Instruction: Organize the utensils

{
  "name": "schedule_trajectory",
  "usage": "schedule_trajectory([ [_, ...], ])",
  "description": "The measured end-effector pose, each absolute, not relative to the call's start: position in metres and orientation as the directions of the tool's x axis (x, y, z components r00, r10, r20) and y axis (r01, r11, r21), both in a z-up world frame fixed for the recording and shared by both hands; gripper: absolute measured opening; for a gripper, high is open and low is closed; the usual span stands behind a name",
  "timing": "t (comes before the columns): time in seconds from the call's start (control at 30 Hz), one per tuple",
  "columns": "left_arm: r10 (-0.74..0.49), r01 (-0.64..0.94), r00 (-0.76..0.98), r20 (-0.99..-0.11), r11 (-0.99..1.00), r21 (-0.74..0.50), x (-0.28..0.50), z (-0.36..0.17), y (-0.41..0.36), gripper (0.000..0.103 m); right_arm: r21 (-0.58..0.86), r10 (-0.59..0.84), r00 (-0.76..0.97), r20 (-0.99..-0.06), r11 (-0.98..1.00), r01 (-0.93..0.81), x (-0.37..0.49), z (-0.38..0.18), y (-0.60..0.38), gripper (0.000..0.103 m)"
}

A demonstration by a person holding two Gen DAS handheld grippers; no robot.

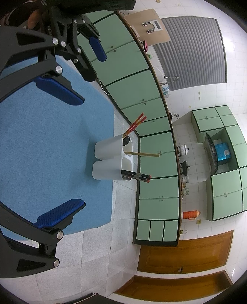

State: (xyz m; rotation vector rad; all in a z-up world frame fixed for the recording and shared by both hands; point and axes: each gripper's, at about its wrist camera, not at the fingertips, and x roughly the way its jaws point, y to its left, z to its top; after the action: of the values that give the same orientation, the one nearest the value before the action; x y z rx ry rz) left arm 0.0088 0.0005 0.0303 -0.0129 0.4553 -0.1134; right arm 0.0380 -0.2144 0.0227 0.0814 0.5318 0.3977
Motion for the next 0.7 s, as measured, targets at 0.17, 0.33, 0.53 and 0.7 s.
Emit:
schedule_trajectory([
  [0.17, -0.112, 0.106, 0.892, -0.439, 0.994, -0.037, 0.0091, 0.0302, 0.0004, 0.094, 0.176, 0.390, 0.787, -0.478, 0.921, -0.349, 0.0379, 0.0228, -0.2138, 0.097],
  [0.33, -0.111, 0.106, 0.891, -0.440, 0.994, -0.038, 0.0088, 0.0303, 0.0023, 0.094, 0.177, 0.391, 0.787, -0.478, 0.920, -0.350, 0.0378, 0.0223, -0.2137, 0.097],
  [0.53, -0.109, 0.102, 0.891, -0.441, 0.994, -0.038, 0.0081, 0.0311, 0.0062, 0.094, 0.177, 0.390, 0.787, -0.478, 0.920, -0.349, 0.0378, 0.0225, -0.2135, 0.097],
  [0.7, -0.109, 0.103, 0.891, -0.442, 0.994, -0.037, 0.0082, 0.0313, 0.0059, 0.094, 0.176, 0.390, 0.787, -0.478, 0.921, -0.349, 0.0377, 0.0227, -0.2135, 0.097],
])
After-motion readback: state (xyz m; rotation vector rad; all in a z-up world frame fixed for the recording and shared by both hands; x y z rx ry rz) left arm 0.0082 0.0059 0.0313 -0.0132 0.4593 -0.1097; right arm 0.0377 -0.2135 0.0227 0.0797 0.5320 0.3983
